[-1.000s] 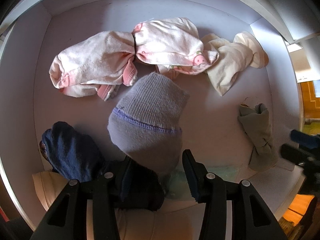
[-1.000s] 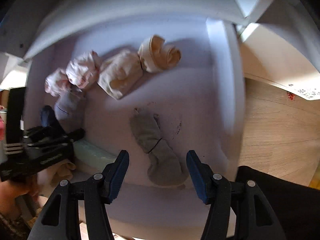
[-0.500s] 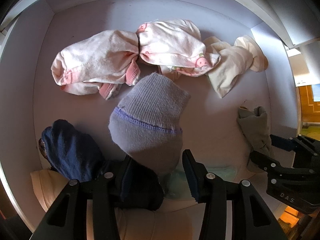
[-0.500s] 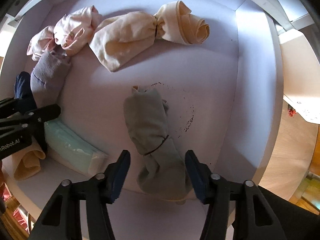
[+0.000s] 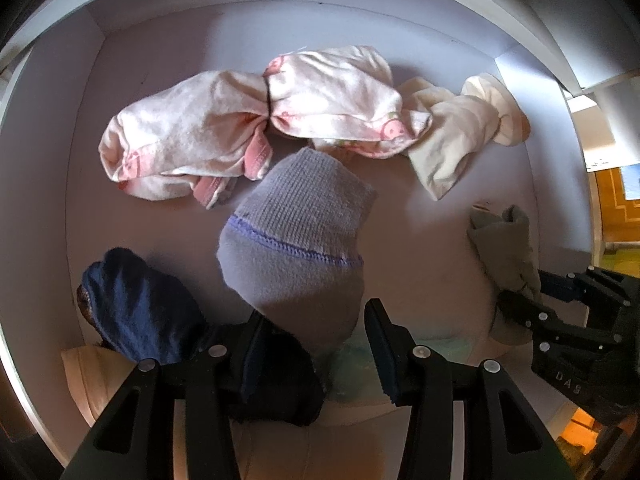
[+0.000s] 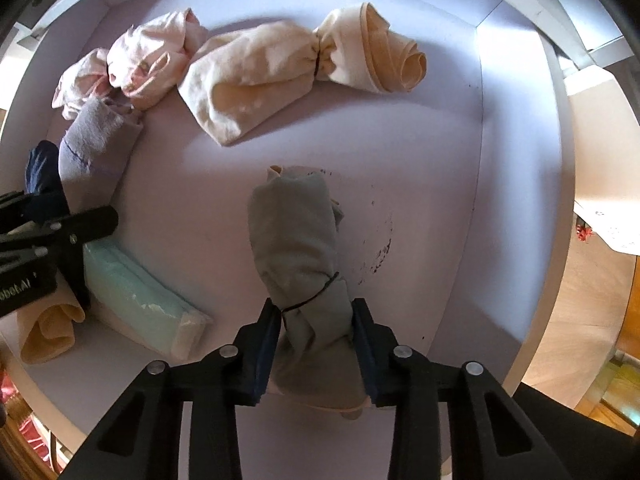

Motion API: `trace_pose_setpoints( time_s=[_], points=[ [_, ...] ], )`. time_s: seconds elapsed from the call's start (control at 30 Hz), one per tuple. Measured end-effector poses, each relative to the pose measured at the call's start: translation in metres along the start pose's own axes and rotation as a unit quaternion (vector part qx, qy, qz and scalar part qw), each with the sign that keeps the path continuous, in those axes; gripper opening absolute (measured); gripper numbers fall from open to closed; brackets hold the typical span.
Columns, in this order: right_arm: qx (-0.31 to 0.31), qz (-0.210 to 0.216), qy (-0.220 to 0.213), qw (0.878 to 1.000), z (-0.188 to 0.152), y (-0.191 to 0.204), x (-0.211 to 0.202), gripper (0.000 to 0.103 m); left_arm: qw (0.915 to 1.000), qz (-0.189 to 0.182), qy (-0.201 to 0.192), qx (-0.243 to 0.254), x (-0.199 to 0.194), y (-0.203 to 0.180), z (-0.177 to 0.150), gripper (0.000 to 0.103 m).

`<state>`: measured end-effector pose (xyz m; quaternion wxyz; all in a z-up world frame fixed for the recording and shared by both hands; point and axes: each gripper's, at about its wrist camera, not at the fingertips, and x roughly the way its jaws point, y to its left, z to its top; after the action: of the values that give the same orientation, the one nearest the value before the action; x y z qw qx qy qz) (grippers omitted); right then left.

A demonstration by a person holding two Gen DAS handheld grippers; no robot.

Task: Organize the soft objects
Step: 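Grasp the grey-green rolled sock in the drawer with the right tool, then lift the grey sock to the tray with left tool while right tool holds green sock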

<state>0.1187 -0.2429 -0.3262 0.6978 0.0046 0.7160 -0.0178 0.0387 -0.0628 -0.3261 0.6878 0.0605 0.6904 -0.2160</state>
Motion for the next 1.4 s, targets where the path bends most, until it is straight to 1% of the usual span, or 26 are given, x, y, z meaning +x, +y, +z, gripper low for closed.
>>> trace_pose_setpoints(
  time_s=[0.17,0.27,0.33,0.47,0.83,0.87,0.9,0.97,1.07,1.13,1.23,1.27,1.3,1.33,1.37,1.4],
  points=[
    [0.003,-0.008,-0.011,1.0,0.005,0.001,-0.01,0.033,1.0,-0.001,-0.008,0.001,-0.006,-0.004,0.004,0.042],
    [0.005,-0.008,-0.011,1.0,0.005,0.001,-0.011,0.033,0.9998,-0.007,-0.016,-0.002,-0.013,-0.004,0.006,0.042],
    [0.007,-0.007,-0.013,1.0,-0.001,0.002,-0.012,0.033,0.9998,-0.006,-0.02,-0.001,-0.019,-0.006,0.008,0.041],
    [0.013,-0.003,-0.016,1.0,0.0,0.003,-0.014,0.033,0.9996,-0.011,-0.025,-0.004,-0.028,-0.01,0.01,0.04],
    [0.042,0.01,-0.016,0.999,0.003,-0.015,-0.015,0.033,0.9981,-0.042,-0.045,-0.004,-0.074,-0.023,0.011,0.038],
    [0.044,0.012,-0.016,0.999,0.004,-0.016,-0.014,0.033,0.9979,-0.045,-0.047,-0.002,-0.078,-0.026,0.01,0.037],
    [0.045,0.013,-0.016,0.999,0.004,-0.017,-0.014,0.033,0.9975,-0.05,-0.05,0.001,-0.084,-0.029,0.01,0.033],
    [0.048,0.014,-0.015,0.999,0.004,-0.018,-0.013,0.033,0.9969,-0.054,-0.056,0.009,-0.095,-0.035,0.009,0.032],
    [0.052,0.018,-0.013,0.998,0.004,-0.021,-0.011,0.033,0.9969,-0.048,-0.056,0.027,-0.105,-0.041,0.002,0.031],
    [0.056,0.021,-0.013,0.998,0.004,-0.023,-0.011,0.033,0.9972,-0.044,-0.054,0.03,-0.107,-0.039,-0.003,0.031],
    [0.06,0.028,-0.015,0.998,0.006,-0.026,-0.017,0.033,0.998,-0.032,-0.043,0.032,-0.096,-0.03,-0.008,0.032],
    [0.06,0.03,-0.015,0.998,0.006,-0.028,-0.017,0.033,0.9983,-0.03,-0.034,0.036,-0.09,-0.029,-0.008,0.032],
    [0.06,0.031,-0.014,0.998,0.005,-0.028,-0.016,0.033,0.9986,-0.027,-0.024,0.039,-0.084,-0.028,-0.007,0.034],
    [0.061,0.031,-0.013,0.998,0.005,-0.03,-0.016,0.033,0.9988,-0.019,-0.017,0.043,-0.08,-0.026,-0.006,0.045],
    [0.063,0.033,-0.012,0.997,0.005,-0.031,-0.015,0.033,0.9987,-0.011,-0.013,0.047,-0.075,-0.027,-0.003,0.052],
    [0.064,0.035,-0.01,0.997,0.005,-0.033,-0.014,0.033,0.9986,-0.004,-0.012,0.052,-0.071,-0.029,0.001,0.065]
  ],
)
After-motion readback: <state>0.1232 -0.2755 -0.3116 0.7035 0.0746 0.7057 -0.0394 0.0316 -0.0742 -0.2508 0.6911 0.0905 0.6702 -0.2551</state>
